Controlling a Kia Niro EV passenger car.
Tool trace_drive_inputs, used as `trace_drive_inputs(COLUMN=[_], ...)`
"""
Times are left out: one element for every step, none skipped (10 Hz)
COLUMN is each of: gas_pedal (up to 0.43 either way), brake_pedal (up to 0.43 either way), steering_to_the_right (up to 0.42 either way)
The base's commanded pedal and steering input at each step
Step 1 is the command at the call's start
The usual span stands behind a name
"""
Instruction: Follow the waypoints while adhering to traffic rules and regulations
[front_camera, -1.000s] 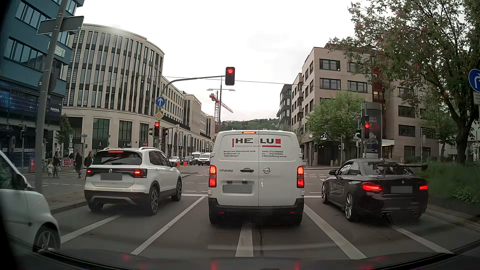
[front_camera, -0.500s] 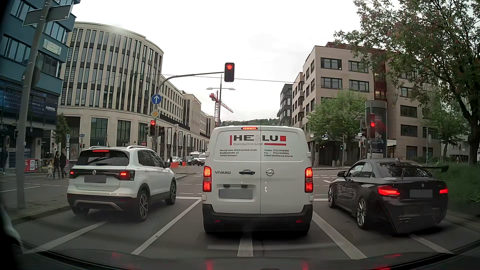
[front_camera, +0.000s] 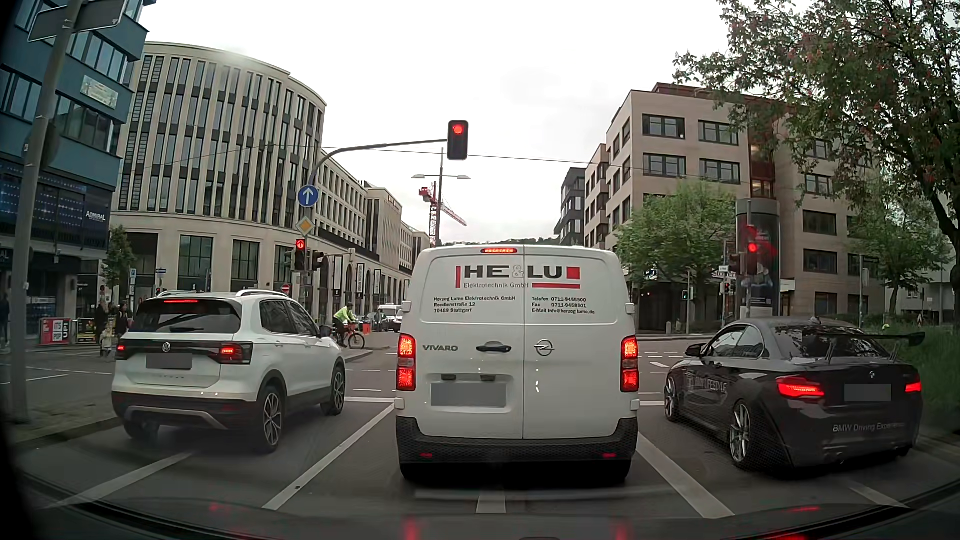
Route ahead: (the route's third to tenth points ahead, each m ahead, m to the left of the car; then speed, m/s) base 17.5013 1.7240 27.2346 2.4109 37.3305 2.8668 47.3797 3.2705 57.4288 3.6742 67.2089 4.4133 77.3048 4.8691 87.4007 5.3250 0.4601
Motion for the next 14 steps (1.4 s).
trace_drive_inputs(gas_pedal=[0.0, 0.0, 0.0, 0.0, 0.0, 0.0, 0.0, 0.0, 0.0, 0.0, 0.0, 0.0, 0.0, 0.0], brake_pedal=[0.226, 0.226, 0.226, 0.226, 0.226, 0.226, 0.232, 0.238, 0.244, 0.25, 0.25, 0.256, 0.25, 0.256], steering_to_the_right=[0.0, 0.0, 0.0, 0.0, 0.0, 0.0, 0.0, -0.001, -0.001, -0.001, -0.001, -0.001, -0.002, -0.003])
